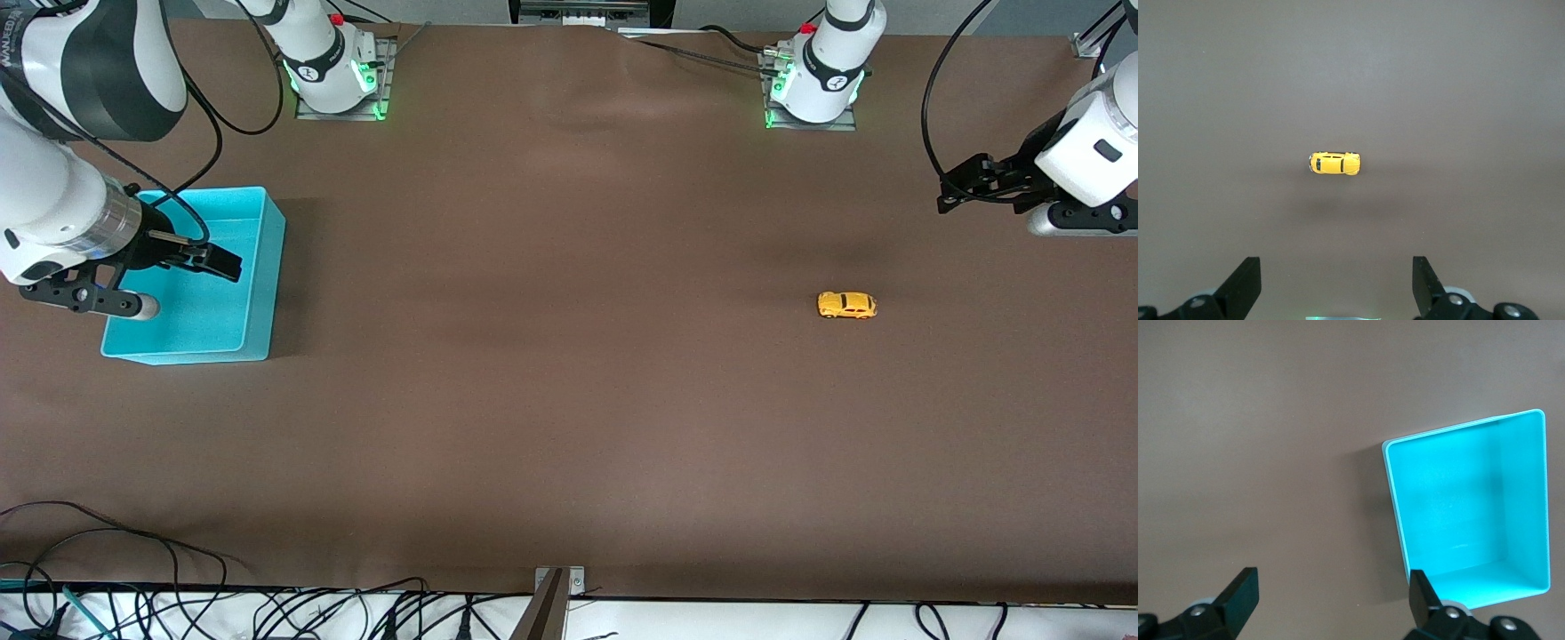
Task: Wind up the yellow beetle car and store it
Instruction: 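Lower the left gripper over the yellow beetle car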
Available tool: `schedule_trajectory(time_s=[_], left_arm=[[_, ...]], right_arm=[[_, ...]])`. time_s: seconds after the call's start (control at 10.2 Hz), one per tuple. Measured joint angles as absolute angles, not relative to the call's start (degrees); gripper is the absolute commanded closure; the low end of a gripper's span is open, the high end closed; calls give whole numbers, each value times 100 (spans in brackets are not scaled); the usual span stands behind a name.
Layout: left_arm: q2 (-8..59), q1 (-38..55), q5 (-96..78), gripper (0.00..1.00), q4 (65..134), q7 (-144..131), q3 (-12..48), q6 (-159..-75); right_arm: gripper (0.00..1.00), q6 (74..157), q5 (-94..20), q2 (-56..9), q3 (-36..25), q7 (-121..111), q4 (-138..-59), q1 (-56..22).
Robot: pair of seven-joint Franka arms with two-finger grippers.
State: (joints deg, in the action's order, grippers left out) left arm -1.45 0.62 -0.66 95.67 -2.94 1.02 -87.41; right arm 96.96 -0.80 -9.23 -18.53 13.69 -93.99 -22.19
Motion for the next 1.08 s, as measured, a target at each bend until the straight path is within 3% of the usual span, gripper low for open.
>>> schedule_trajectory(time_s=[0.2,1.08], left_arm=[[-58,13,-65,0,9728,-294,100,-8916],[105,-136,-62,0,12272,-288,1,-11981]], right_arm=[[0,9711,-80,-922,-1856,1369,-9397,-2197],[0,9736,-158,-841,-1961,1370,-9242,-2190]])
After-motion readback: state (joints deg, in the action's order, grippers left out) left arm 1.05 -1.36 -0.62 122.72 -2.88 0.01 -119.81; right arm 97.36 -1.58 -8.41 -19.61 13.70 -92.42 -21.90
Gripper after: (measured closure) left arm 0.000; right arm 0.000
